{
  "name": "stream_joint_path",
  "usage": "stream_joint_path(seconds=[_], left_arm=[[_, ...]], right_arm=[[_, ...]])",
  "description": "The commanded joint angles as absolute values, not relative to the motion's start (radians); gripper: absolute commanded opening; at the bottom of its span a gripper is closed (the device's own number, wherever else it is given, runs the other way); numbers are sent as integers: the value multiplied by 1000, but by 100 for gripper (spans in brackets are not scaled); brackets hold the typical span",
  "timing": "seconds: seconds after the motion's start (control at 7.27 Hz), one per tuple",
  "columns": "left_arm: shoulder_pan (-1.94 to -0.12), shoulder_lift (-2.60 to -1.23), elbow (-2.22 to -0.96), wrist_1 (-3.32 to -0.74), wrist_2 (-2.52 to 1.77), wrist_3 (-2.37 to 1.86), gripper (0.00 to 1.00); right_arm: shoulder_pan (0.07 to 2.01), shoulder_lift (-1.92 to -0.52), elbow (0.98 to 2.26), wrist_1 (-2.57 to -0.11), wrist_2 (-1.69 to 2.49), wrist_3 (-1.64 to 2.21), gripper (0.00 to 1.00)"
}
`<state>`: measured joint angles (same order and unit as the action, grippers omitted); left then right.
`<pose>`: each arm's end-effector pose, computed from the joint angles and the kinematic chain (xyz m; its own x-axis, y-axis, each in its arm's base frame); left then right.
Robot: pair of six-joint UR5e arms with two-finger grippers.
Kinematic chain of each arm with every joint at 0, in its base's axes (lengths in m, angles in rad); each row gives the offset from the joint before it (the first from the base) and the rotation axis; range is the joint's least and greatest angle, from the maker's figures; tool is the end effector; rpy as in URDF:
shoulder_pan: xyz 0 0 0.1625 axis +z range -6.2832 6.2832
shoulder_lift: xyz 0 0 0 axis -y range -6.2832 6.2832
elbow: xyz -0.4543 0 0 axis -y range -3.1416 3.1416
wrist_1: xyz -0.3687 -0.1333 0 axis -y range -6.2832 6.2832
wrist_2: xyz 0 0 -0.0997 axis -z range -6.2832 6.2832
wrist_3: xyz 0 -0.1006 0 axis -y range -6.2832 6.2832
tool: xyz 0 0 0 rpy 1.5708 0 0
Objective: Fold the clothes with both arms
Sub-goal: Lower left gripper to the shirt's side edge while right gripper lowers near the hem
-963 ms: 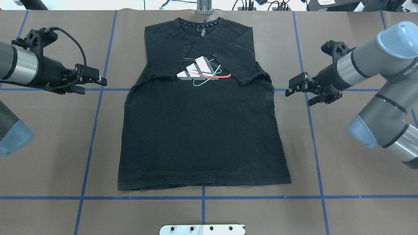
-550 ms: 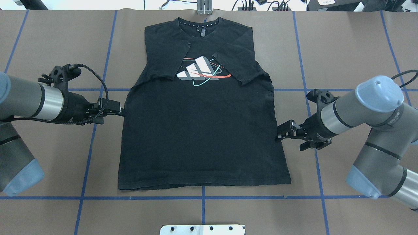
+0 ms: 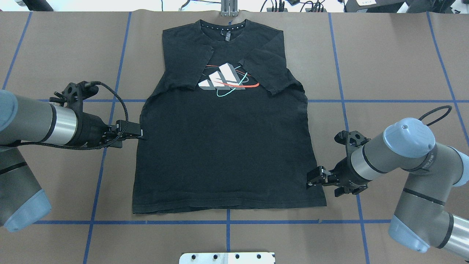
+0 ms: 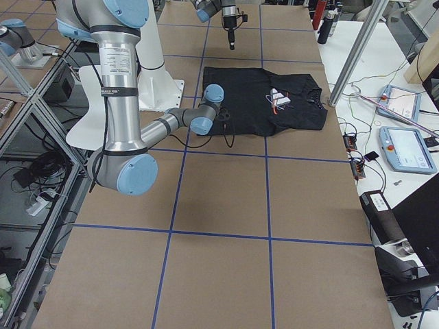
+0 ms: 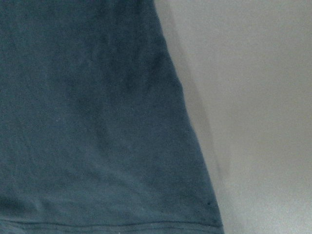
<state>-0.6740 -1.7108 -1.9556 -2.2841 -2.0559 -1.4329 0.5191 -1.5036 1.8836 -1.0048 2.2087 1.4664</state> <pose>0.3361 -0.3790 0.3624 0.2813 -0.0691 -0.9571 0.1707 0.9851 -0.0209 -0.3949 -0.3102 0.4454 0.5029 0.1909 0.8430 0.0736 0.9623 -0.2619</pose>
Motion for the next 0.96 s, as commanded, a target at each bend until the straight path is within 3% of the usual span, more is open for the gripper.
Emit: stream_joint_path(seconds=[0.0, 0.28, 0.83], left_arm=[[-673, -1710, -1956, -2284, -2054, -1433, 100], [-673, -1710, -1954, -2284, -2054, -1431, 100], [-673, -1710, -1953, -2284, -2054, -1430, 100]], right_arm=[[485, -1505, 1872, -1005, 2203, 1465, 99], [476, -1500, 1852, -1006, 2203, 1466, 98], [471, -1494, 1842, -1011, 2197, 1468, 73]])
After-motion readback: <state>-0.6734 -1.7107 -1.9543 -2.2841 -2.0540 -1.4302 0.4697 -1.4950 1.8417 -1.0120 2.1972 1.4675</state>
